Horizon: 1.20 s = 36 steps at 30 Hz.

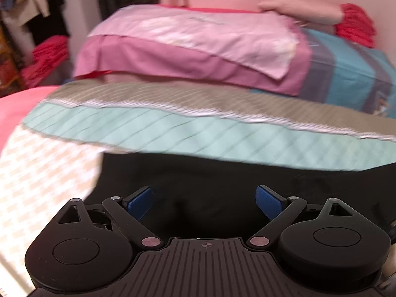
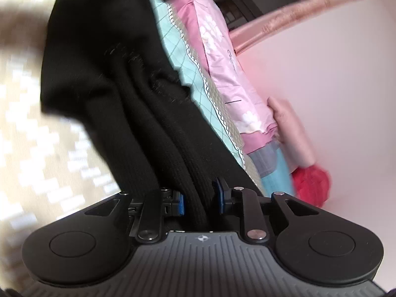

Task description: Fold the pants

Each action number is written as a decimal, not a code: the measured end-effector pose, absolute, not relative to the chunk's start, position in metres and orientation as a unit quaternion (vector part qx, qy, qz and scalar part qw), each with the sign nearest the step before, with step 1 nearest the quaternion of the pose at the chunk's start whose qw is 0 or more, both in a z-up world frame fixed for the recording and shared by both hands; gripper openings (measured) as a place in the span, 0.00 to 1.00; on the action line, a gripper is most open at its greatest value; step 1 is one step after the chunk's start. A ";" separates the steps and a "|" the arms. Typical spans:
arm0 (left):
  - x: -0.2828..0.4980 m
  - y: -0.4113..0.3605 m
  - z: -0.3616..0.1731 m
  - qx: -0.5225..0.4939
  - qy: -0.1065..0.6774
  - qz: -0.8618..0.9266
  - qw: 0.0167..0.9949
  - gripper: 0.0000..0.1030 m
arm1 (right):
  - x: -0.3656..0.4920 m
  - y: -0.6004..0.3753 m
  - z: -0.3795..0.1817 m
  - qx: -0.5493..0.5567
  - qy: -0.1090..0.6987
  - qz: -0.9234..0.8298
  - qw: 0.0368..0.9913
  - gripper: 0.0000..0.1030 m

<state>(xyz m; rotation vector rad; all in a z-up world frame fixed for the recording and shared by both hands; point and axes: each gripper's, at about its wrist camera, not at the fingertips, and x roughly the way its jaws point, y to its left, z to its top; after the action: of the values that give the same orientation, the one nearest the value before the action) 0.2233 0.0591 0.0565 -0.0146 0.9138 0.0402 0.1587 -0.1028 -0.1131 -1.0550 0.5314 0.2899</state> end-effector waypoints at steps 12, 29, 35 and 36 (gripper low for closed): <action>0.242 -0.009 -0.010 0.019 0.473 -0.042 0.880 1.00 | 0.168 -0.148 -0.095 -0.417 0.261 0.052 0.869 0.73; 0.239 -0.022 -0.008 0.051 0.460 -0.033 0.886 1.00 | 0.212 -0.269 -0.092 -0.320 0.298 -0.045 0.898 0.92; 0.237 -0.027 -0.009 0.069 0.451 -0.024 0.889 1.00 | 0.199 -0.258 -0.099 -0.362 0.291 0.002 0.885 0.87; 0.237 -0.027 -0.009 0.068 0.453 -0.024 0.889 1.00 | 0.201 -0.263 -0.099 -0.348 0.298 0.000 0.889 0.87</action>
<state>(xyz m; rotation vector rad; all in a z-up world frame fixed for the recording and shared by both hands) 0.2372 -0.0267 -0.0087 0.1403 0.9414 -0.0506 0.2011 -0.2627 -0.0988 -0.7240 0.6197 0.0005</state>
